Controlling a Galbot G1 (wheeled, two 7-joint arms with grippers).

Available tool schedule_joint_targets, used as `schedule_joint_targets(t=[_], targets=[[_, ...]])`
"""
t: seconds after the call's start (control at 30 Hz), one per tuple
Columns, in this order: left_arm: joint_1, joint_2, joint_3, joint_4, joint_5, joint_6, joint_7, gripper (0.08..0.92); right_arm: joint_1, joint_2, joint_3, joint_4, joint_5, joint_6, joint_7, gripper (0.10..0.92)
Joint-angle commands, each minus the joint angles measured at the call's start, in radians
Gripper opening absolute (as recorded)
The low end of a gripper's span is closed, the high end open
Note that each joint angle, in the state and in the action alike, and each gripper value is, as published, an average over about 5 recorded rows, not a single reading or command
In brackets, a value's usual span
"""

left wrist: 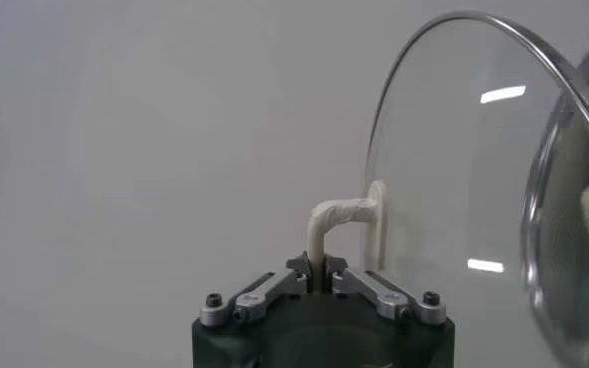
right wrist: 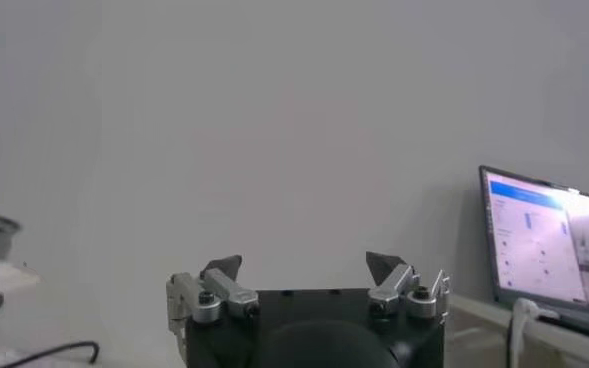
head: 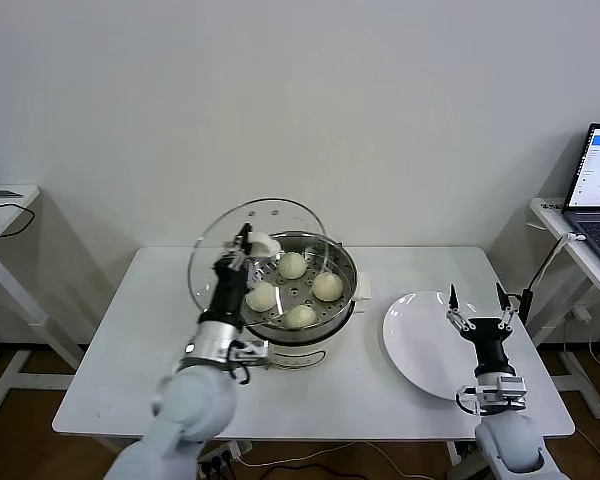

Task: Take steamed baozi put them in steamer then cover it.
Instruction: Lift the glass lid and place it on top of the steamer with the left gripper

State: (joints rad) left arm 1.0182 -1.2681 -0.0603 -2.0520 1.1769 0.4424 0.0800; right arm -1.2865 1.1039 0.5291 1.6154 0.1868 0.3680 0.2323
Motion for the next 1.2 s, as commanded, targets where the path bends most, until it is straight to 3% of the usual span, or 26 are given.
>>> schedule_joint_targets(t=[0.03,0.4,1.2], targets=[[-0.154,-0.093,0.186,0.164,0.114,0.139,0.129,0.187,-0.015,0.018,0.034,-0.035,-0.036,-0.002,-0.005,0.823],[-0.156,-0.143,0.178,0.239,0.247,0.130,0.157,0.187,-0.011,0.027,0.029,-0.048,-0.046,-0.011,-0.012,0.823],[-0.176,-0.197,0.165,0.361,0.262,0.123,0.134,0.187,0.006,0.039,0.014,-0.057,-0.058,-0.019,-0.012,0.823]])
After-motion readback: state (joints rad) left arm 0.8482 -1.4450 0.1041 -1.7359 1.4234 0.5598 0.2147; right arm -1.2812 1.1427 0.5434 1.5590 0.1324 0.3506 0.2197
